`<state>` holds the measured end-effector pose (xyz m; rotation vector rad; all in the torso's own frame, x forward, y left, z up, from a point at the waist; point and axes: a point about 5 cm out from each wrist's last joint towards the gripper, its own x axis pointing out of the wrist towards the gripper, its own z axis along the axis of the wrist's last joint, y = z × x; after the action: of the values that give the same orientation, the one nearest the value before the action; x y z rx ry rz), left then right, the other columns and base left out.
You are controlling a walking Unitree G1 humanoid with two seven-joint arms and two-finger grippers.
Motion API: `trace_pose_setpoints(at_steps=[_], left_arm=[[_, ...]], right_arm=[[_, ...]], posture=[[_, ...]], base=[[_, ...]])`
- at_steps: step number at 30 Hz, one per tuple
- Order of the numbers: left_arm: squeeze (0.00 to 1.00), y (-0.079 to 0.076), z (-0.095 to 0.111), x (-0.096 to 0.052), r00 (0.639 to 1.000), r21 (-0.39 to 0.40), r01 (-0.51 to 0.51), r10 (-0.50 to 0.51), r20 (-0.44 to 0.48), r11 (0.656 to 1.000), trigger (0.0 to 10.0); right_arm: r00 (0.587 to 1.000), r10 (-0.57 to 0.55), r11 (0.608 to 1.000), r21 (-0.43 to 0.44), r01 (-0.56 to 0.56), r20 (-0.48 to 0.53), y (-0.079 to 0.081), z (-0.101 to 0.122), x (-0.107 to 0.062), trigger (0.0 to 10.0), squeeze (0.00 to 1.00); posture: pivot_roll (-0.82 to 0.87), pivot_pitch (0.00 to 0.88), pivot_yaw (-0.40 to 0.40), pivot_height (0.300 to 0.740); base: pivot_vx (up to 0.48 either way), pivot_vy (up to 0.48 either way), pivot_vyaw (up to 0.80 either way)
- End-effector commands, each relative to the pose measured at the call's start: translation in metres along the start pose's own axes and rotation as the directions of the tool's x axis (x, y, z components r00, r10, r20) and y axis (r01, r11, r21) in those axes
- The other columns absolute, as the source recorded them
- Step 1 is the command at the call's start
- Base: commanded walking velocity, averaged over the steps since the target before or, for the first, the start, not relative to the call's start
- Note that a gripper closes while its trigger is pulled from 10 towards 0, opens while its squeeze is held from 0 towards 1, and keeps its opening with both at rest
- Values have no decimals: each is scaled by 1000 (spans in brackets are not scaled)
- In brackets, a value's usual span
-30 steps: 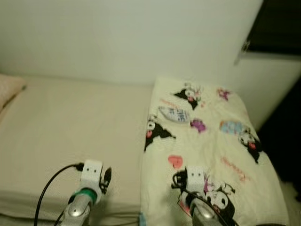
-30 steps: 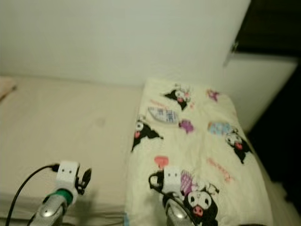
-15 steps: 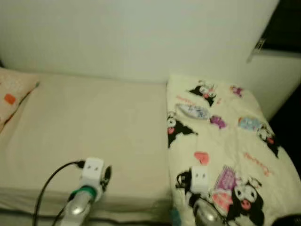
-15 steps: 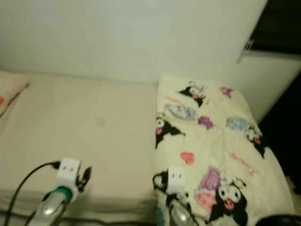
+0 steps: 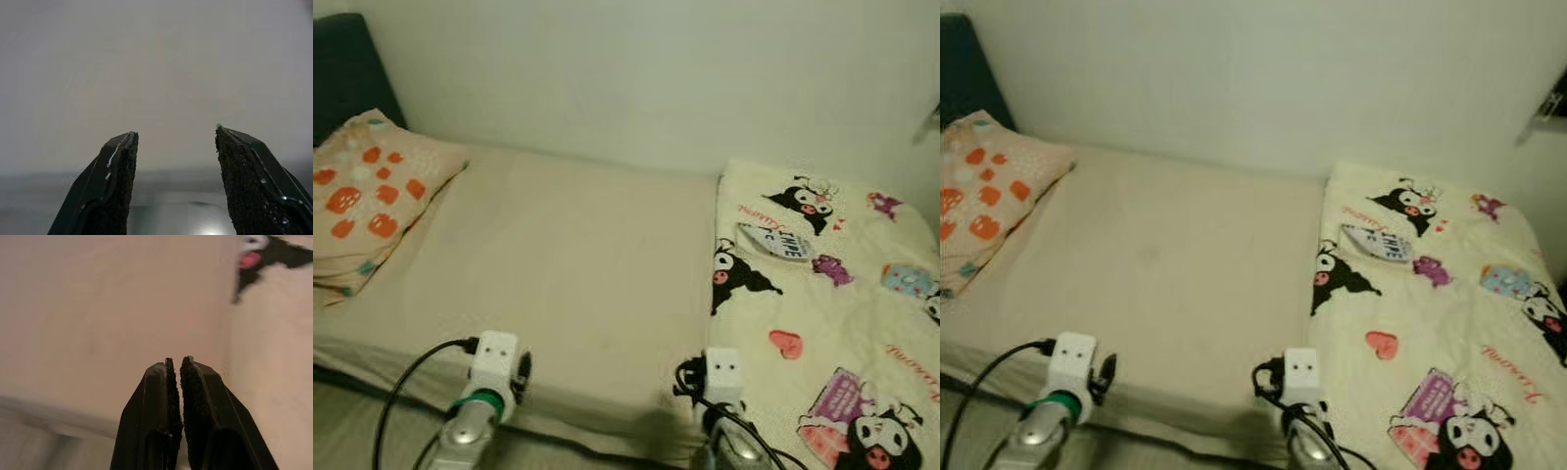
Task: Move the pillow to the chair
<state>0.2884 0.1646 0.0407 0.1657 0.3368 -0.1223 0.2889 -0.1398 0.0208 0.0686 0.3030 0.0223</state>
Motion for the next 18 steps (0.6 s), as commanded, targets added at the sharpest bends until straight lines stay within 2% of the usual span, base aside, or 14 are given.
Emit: trace_pose_setpoints(at_steps=[1, 4, 6, 10, 11, 12, 14, 15, 18], left_arm=[[0, -7, -13, 1, 997, 16, 51, -50, -53, 999, 10000], [0, -9, -20, 2, 996, -4, 49, -49, -79, 999, 10000], [0, -13, -28, 5, 992, -57, 52, -58, -108, 997, 10000], [0, -16, -34, 6, 989, -65, 75, -82, -125, 995, 10000], [0, -17, -58, 1, 969, 6, 97, -93, -229, 995, 10000], [0, -17, -58, 1, 969, 6, 97, -93, -229, 995, 10000], [0, -16, -75, -6, 948, 64, 122, -97, -304, 991, 10000], [0, -12, -81, -9, 943, 52, 104, -82, -322, 993, 10000], [0, -9, -84, -11, 943, 32, 79, -65, -326, 996, 10000]], right_arm=[[998, -30, 999, 34, 32, -58, -5, -14, -5, 10000, 0], [994, -54, 996, 62, 60, -92, -9, -22, -6, 10000, 0], [978, -123, 984, 105, 141, -168, -21, -39, -11, 10000, 0], [954, -186, 967, 127, 220, -234, -33, -54, -18, 10000, 0], [903, -267, 927, 166, 336, -337, -45, -72, -28, 10000, 0], [903, -267, 927, 166, 336, -337, -45, -72, -28, 10000, 0], [854, -317, 894, 170, 414, -413, -52, -84, -36, 10000, 0], [839, -327, 897, 136, 420, -435, -54, -89, -40, 10000, 0], [833, -328, 904, 108, 414, -446, -54, -92, -42, 10000, 0]], posture=[[-53, 61, 44, 740], [-55, 60, 44, 740], [-45, 48, 44, 740], [-42, 44, 44, 740], [-74, 21, 70, 740], [-74, 21, 70, 740], [-78, 19, 74, 740], [-83, 14, 84, 740], [-83, 14, 84, 740]], base=[[0, 0, 0], [0, 0, 0], [0, 0, 0], [0, 0, 0], [0, 0, 0], [0, 0, 0], [0, 0, 0], [0, 0, 0], [0, 0, 0]])
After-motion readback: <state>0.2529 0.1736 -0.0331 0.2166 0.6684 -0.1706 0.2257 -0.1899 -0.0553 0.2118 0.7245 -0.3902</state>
